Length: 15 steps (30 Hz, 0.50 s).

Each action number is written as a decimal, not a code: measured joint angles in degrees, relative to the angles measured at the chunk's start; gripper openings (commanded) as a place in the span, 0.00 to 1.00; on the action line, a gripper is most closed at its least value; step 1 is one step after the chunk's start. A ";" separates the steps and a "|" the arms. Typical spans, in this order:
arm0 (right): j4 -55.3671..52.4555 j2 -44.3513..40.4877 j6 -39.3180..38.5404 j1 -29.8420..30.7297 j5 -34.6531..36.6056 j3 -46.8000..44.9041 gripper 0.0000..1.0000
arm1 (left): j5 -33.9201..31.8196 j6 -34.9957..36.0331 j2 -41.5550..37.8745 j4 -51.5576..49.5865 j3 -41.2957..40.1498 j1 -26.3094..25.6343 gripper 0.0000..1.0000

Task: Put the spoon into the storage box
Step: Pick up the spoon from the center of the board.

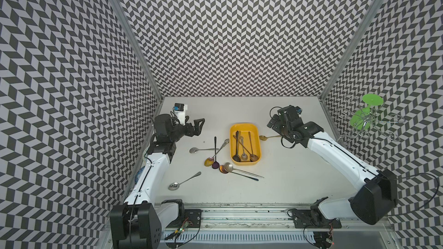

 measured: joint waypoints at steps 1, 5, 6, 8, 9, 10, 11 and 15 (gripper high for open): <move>-0.28 0.52 1.22 -0.39 -0.59 0.09 1.00 | -0.02 0.02 -0.26 0.00 -0.09 0.00 0.99; -0.98 4.00 7.65 -2.12 -4.74 0.68 1.00 | -0.09 0.20 -0.94 0.02 -0.24 0.15 0.99; -1.03 5.09 8.79 -2.51 -6.27 0.90 1.00 | -0.09 0.22 -0.96 0.00 -0.24 0.24 0.99; -1.01 7.85 10.80 -3.37 -9.73 1.60 0.97 | -0.09 0.37 -0.98 0.00 -0.24 0.26 0.99; -1.07 9.35 11.72 -3.65 -11.39 2.03 0.95 | -0.11 0.39 -0.98 0.00 -0.24 0.28 0.99; -0.96 11.02 12.74 -3.96 -12.94 2.51 0.91 | -0.09 0.39 -1.01 0.00 -0.24 0.35 0.99; -0.98 12.74 13.38 -4.26 -14.51 3.02 0.88 | -0.09 0.42 -1.03 0.00 -0.24 0.37 0.99; -1.92 18.93 16.28 -5.35 -19.04 5.49 0.86 | -0.26 0.68 -1.03 0.00 -0.24 0.37 0.99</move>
